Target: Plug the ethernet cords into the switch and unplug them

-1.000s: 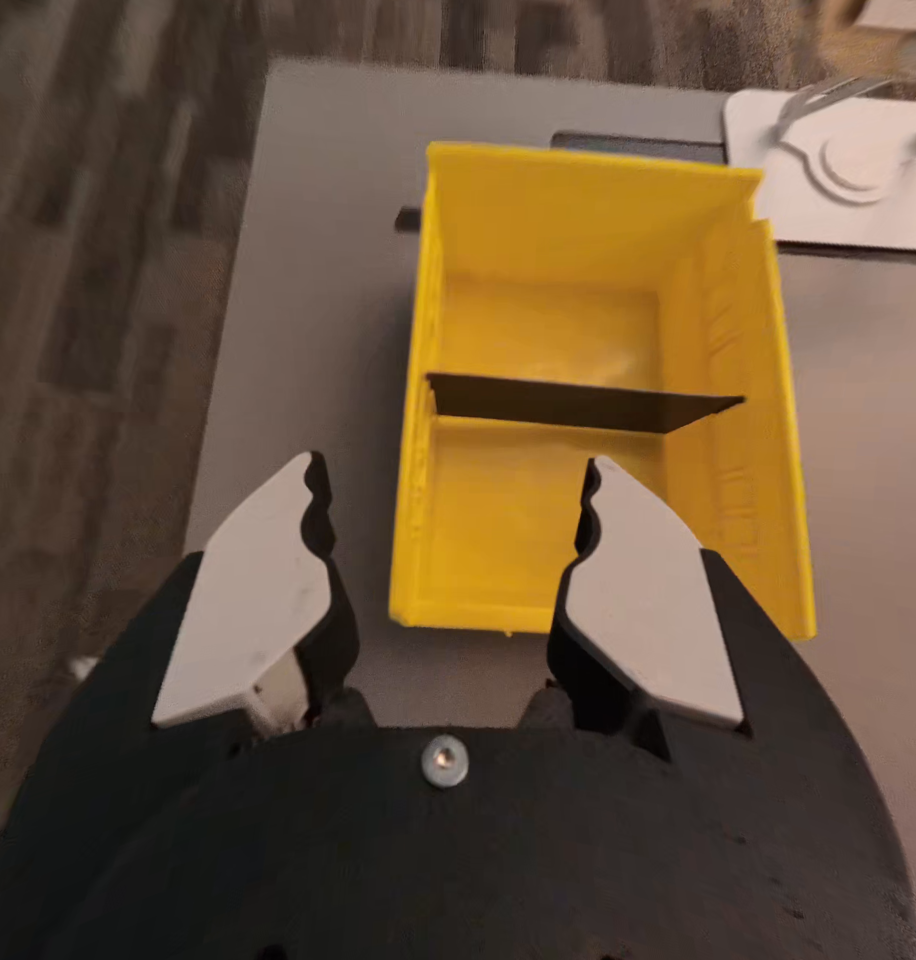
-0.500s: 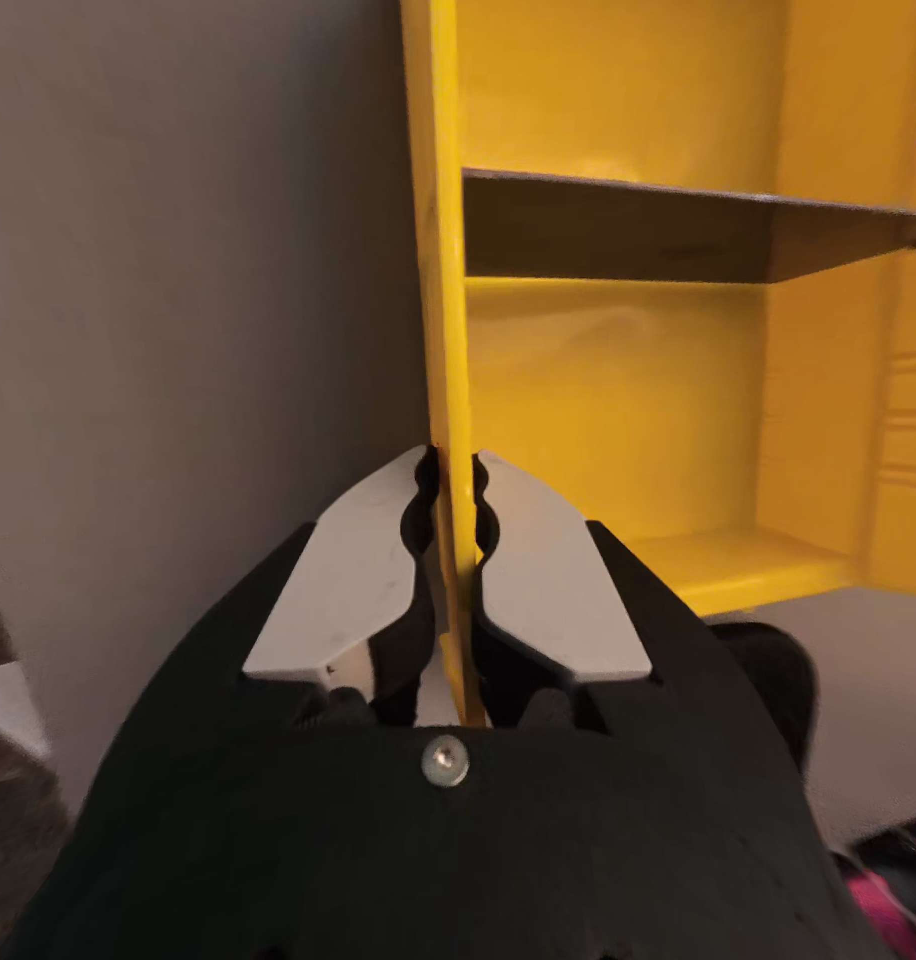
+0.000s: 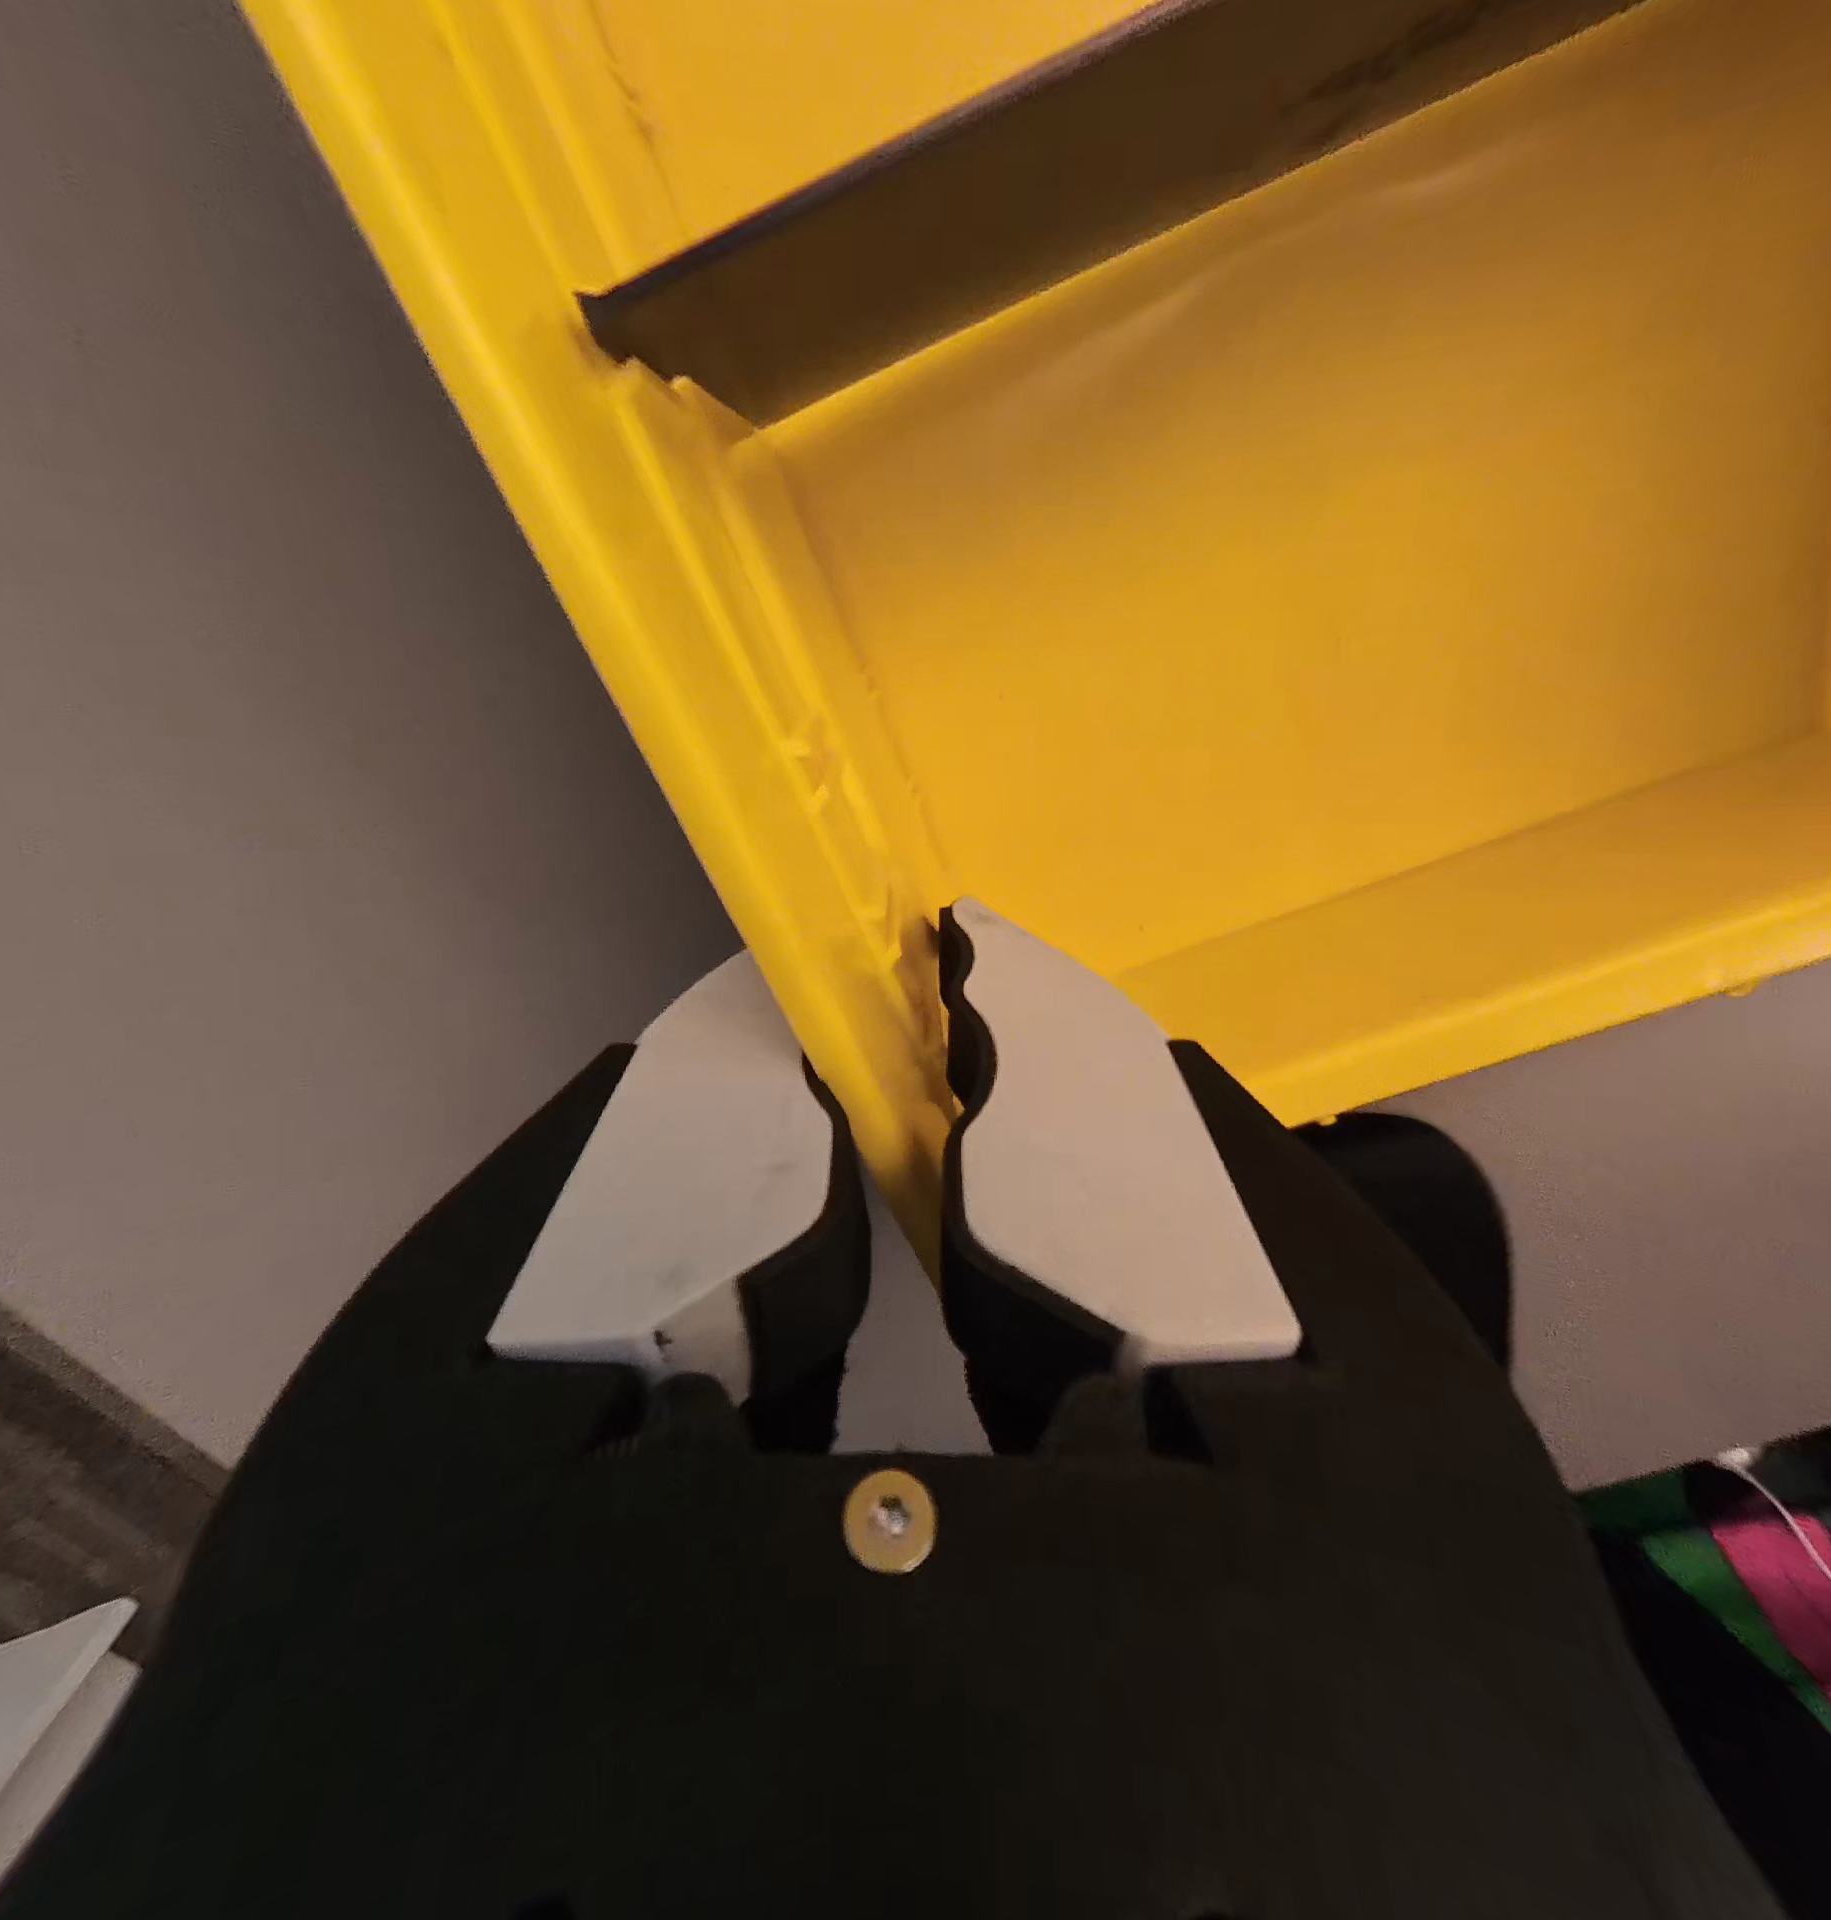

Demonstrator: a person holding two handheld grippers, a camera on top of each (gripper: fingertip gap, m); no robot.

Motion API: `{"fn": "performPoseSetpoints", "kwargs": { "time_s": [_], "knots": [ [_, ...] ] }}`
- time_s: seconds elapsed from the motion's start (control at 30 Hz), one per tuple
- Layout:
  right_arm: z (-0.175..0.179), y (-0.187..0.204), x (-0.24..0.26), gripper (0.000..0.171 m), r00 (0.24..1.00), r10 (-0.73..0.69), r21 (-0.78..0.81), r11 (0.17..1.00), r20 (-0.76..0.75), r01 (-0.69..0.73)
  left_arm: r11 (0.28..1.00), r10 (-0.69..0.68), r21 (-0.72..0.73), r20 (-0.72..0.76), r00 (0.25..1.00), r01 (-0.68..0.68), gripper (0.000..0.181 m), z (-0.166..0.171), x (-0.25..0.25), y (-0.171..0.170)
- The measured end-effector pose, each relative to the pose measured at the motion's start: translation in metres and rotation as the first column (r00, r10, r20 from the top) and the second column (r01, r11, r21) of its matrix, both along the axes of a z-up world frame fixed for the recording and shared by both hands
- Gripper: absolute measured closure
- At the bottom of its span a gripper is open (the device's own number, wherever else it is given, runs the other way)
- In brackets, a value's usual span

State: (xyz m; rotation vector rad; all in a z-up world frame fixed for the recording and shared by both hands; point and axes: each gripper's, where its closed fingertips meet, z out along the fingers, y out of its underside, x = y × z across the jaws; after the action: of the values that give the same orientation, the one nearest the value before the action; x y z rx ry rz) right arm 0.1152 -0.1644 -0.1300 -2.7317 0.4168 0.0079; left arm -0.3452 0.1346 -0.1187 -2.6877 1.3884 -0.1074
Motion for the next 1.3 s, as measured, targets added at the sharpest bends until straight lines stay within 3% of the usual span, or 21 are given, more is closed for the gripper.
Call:
{"fn": "performPoseSetpoints", "kwargs": {
  "time_s": [0.13,0.2,0.3,0.37,0.43,0.47,0.5,0.53,0.6,0.7,0.77,0.97,1.1,1.3],
  "knots": [
    [0.0,0.016,-0.019,0.158,0.998,0.054,-0.006,0.999,-0.016,-0.054,0.993,-0.094,-0.077,-0.003,0.996,0.093,0.165,0.001,0.024,-0.031],
    [0.007,0.021,-0.022,0.145,0.999,0.053,0.017,0.998,0.006,-0.053,0.988,-0.125,-0.084,0.022,0.992,0.127,0.159,0.008,0.028,-0.04],
    [0.065,0.031,-0.016,0.134,0.982,-0.108,0.26,0.963,0.152,0.065,0.995,-0.097,-0.02,0.063,0.993,0.098,0.149,0.029,0.021,-0.038],
    [0.141,0.05,-0.042,0.136,0.952,-0.163,0.562,0.827,0.26,-0.012,0.997,-0.069,0.034,0.122,0.99,0.066,0.146,0.049,0.015,-0.035],
    [0.211,0.08,-0.112,0.141,0.933,-0.049,0.783,0.561,0.358,-0.271,0.993,-0.068,0.109,0.228,0.971,0.044,0.147,0.076,0.015,-0.033],
    [0.225,0.095,-0.151,0.138,0.911,0.05,0.794,0.471,0.41,-0.383,0.985,-0.073,0.171,0.286,0.955,0.024,0.146,0.092,0.017,-0.028],
    [0.224,0.113,-0.18,0.132,0.899,0.147,0.77,0.471,0.412,-0.43,0.969,-0.082,0.246,0.342,0.936,-0.005,0.142,0.11,0.019,-0.022],
    [0.214,0.133,-0.205,0.119,0.902,0.247,0.743,0.511,0.355,-0.432,0.943,-0.096,0.329,0.398,0.912,-0.044,0.139,0.131,0.021,-0.016],
    [0.177,0.165,-0.245,0.114,0.885,0.434,0.654,0.623,0.169,-0.43,0.866,-0.171,0.483,0.527,0.832,-0.128,0.132,0.177,0.031,-0.007],
    [0.113,0.195,-0.236,0.115,0.888,0.438,0.38,0.804,0.14,-0.457,0.726,-0.318,0.631,0.661,0.68,-0.274,0.122,0.24,0.04,-0.015],
    [0.087,0.201,-0.218,0.118,0.884,0.429,0.206,0.862,0.187,-0.463,0.66,-0.406,0.684,0.672,0.62,-0.31,0.124,0.262,0.044,-0.029],
    [0.047,0.208,-0.239,0.119,0.928,0.368,0.037,0.93,-0.052,-0.367,0.622,-0.475,0.728,0.644,0.6,-0.289,0.117,0.274,0.062,-0.052],
    [0.017,0.21,-0.255,0.119,0.951,0.229,-0.033,0.97,-0.209,-0.241,0.59,-0.489,0.756,0.613,0.62,-0.283,0.115,0.275,0.066,-0.054],
    [-0.011,0.216,-0.248,0.138,0.928,0.116,-0.142,0.974,-0.355,-0.176,0.599,-0.483,0.742,0.635,0.603,-0.301,0.116,0.278,0.054,-0.051]
  ]
}}
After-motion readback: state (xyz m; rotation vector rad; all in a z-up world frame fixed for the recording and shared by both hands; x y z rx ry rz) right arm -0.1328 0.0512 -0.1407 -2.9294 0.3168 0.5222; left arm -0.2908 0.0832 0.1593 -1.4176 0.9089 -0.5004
